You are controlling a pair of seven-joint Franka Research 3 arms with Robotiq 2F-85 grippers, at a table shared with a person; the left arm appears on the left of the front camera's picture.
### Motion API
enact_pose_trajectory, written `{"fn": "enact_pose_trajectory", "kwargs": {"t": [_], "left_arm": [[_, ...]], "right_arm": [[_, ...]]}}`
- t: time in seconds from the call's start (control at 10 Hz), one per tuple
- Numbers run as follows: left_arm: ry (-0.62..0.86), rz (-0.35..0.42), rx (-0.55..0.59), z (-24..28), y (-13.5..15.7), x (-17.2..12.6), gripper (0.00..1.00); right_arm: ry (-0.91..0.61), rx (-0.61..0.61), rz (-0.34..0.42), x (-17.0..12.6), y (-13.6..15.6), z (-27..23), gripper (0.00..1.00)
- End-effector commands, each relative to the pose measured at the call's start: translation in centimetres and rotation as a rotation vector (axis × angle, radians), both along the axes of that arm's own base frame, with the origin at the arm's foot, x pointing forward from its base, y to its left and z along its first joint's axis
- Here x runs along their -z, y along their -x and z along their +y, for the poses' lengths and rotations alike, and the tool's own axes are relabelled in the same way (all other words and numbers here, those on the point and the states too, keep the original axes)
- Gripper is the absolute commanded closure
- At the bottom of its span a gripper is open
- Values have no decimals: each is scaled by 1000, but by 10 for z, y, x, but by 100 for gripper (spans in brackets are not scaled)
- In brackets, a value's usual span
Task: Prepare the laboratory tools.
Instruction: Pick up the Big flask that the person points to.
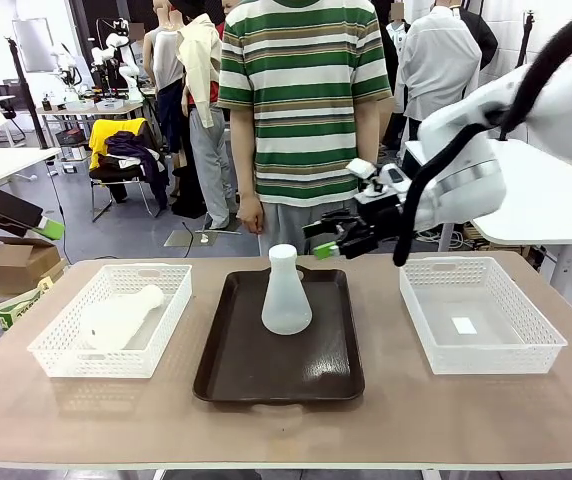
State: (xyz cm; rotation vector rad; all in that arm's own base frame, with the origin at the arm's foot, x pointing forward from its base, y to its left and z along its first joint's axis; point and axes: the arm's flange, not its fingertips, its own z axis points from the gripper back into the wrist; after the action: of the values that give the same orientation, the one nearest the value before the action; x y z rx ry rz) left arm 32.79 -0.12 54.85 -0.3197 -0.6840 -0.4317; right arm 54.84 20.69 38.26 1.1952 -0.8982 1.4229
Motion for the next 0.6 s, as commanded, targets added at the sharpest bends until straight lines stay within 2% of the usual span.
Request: {"fn": "enact_pose_trajectory", "kwargs": {"t": [0.0,0.3,0.5], "left_arm": [[-11,0,14,4,0,1,0],[-11,0,14,4,0,1,0],[-11,0,14,4,0,1,0]], "right_arm": [[41,156,-40,-30,43,-31,0],[122,345,-5,-74,85,-88,0],[173,502,42,-89,111,-124,0]]}}
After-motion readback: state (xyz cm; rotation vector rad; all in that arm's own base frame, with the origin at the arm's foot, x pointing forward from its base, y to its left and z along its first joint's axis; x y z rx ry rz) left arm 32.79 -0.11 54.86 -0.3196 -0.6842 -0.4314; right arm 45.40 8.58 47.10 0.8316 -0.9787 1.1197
